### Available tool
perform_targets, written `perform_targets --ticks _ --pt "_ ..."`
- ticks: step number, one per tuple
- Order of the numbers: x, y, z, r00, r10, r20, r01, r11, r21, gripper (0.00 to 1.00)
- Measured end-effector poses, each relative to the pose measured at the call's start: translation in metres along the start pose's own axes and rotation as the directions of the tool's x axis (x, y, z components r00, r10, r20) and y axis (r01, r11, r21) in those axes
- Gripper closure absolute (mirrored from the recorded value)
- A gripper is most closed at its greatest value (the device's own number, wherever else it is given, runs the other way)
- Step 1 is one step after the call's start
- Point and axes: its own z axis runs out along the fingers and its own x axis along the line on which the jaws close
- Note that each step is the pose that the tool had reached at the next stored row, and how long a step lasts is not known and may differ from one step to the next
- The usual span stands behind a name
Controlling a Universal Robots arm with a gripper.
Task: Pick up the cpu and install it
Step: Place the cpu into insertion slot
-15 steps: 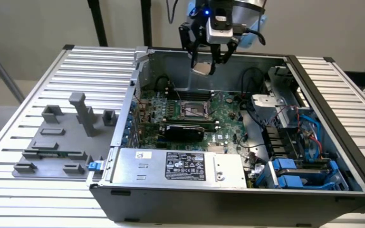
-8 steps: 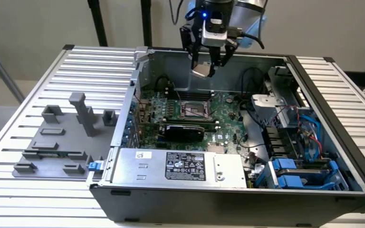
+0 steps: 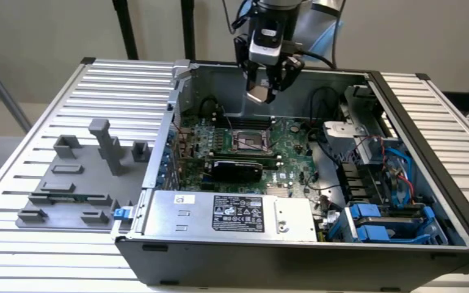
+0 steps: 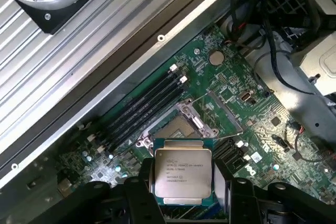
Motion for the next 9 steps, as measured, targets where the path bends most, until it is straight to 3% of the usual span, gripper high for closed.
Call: perform_targets --ticks 5,9 --pt "-0.0001 0.0000 0.0049 0.9958 0.091 0.0010 -0.091 0.9958 -0.0016 0.45" --pt "-0.0002 -0.0001 0.0089 0.9867 0.163 0.0015 -0.163 0.9867 -0.0031 0.45"
